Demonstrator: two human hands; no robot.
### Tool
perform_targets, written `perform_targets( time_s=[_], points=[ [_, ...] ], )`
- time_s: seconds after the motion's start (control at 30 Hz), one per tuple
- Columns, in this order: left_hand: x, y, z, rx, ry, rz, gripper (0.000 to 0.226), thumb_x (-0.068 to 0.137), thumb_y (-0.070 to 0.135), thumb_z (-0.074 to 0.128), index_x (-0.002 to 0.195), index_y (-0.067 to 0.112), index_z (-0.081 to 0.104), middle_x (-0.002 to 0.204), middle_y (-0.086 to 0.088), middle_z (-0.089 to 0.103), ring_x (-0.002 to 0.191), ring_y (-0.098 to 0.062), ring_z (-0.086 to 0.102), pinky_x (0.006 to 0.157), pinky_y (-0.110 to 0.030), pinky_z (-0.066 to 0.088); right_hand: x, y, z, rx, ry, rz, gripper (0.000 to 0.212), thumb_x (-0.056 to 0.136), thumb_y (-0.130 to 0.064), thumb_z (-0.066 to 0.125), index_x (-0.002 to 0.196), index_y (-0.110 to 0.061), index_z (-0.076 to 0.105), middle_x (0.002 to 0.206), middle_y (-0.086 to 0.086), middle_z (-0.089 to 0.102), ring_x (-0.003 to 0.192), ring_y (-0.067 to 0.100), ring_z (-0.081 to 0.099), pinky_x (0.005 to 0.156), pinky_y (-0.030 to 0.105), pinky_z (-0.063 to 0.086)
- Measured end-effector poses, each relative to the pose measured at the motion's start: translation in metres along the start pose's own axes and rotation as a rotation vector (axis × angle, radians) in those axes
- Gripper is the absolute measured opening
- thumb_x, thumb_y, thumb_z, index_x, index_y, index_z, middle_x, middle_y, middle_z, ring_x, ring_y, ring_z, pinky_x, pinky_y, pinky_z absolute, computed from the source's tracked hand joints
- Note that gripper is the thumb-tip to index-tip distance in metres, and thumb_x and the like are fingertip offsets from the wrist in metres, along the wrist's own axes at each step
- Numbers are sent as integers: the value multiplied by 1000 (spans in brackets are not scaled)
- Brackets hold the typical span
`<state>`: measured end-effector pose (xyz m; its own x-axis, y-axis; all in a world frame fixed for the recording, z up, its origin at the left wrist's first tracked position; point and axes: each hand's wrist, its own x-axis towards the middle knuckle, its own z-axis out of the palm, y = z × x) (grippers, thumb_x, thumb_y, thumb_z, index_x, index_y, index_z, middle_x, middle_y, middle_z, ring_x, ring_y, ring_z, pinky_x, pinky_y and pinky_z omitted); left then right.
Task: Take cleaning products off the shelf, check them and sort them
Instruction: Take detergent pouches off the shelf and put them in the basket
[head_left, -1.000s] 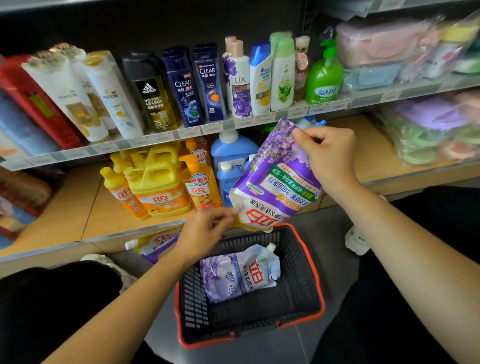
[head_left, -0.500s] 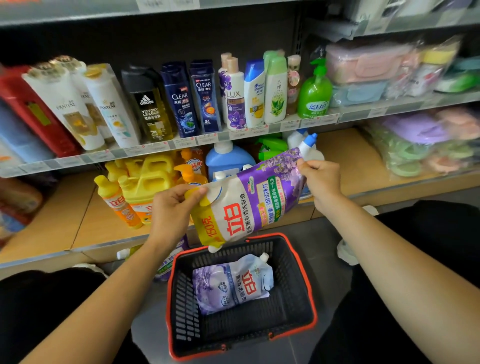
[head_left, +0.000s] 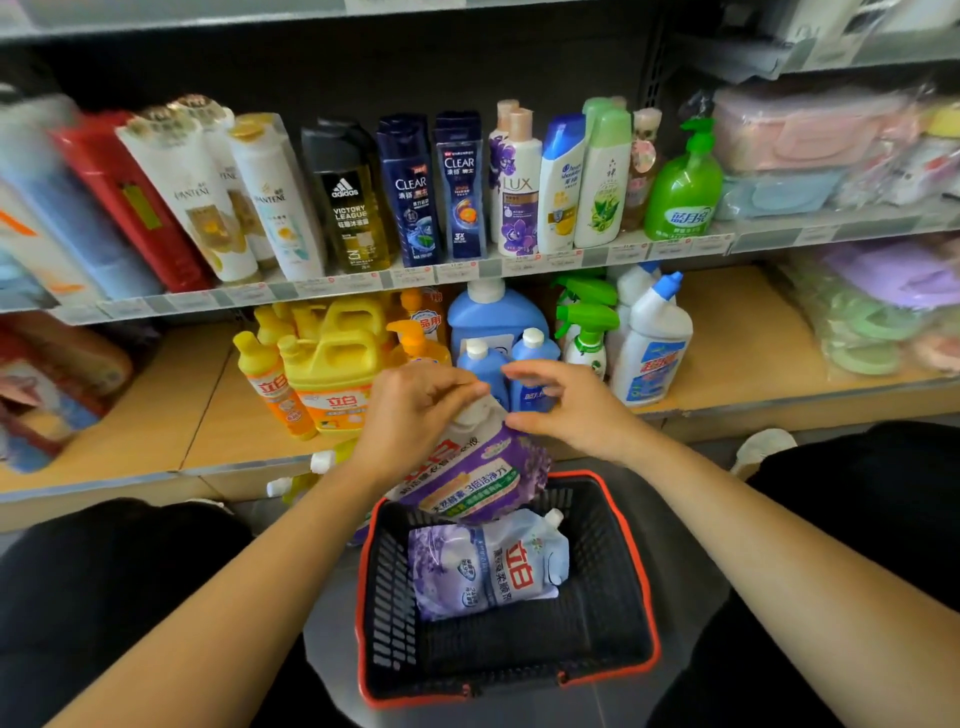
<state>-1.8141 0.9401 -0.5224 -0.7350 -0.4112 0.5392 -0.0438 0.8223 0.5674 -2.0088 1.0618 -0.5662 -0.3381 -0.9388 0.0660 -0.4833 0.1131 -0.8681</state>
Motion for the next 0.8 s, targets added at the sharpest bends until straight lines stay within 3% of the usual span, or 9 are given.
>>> perform_targets(
  time_s=[0.1, 0.13, 0.17, 0.23, 0.33, 0.53, 0.67, 0.8],
  points=[
    [-1, -4, -5, -61, 26, -31, 13, 93, 22, 72, 94, 12, 81, 84, 4, 76, 76, -9, 67, 68, -28, 53, 1, -11, 22, 56, -84, -58, 31, 87, -19, 77, 117, -21, 69, 110, -9, 72, 102, -8, 64, 85, 9, 45],
    [-3, -4, -7, -89, 34, -50, 11, 92, 20, 72, 93, 15, 81, 84, 6, 76, 77, -9, 68, 67, -25, 53, 1, -15, 28, 70, -97, -67, 13, 90, -18, 73, 103, -22, 72, 94, -8, 74, 86, -3, 66, 76, 17, 48],
    [-4, -5, -8, -120, 41, -73, 9, 92, 20, 72, 93, 18, 81, 84, 11, 75, 77, -9, 69, 67, -22, 53, 4, -18, 30, 61, -95, -73, 12, 93, -19, 70, 82, -23, 70, 72, -9, 68, 67, 0, 59, 64, 22, 44],
    [-7, -5, -10, -182, 44, -142, 8, 92, 23, 72, 93, 21, 80, 86, 14, 76, 77, -9, 71, 68, -21, 54, 8, -22, 33, 25, -81, -92, 47, 95, -20, 68, 53, -25, 47, 46, -12, 39, 46, 0, 33, 49, 19, 25],
    [-10, -10, -16, -242, 25, -234, 10, 94, 24, 70, 93, 17, 78, 86, 7, 76, 77, -5, 67, 68, -22, 53, 9, -27, 28, -30, -32, -121, 58, 94, -17, 69, 49, -23, 33, 43, -10, 24, 42, 5, 24, 46, 19, 17],
    [-48, -56, -35, -101, 128, -408, 17, 96, 15, 69, 112, 18, 73, 104, 3, 73, 90, -14, 68, 72, -30, 56, 17, -33, 3, -94, 116, -127, 58, 94, -15, 69, 50, -20, 32, 50, -2, 24, 49, 6, 24, 51, 31, 19],
    [-92, -90, -27, 108, -17, -438, 50, 94, 16, 71, 141, 24, 55, 125, 0, 59, 97, -16, 62, 75, -36, 59, 27, -33, 0, -103, 140, -143, 56, 94, -17, 68, 48, -19, 37, 46, -6, 33, 46, 4, 29, 46, 26, 23],
    [-118, -116, -17, 124, -175, -506, 85, 93, 19, 70, 156, 47, 22, 120, 3, 61, 98, -18, 67, 82, -44, 57, 41, -30, 6, -189, 108, -164, 56, 95, -18, 67, 49, -14, 35, 51, 5, 30, 53, 14, 29, 51, 32, 22]
  ],
)
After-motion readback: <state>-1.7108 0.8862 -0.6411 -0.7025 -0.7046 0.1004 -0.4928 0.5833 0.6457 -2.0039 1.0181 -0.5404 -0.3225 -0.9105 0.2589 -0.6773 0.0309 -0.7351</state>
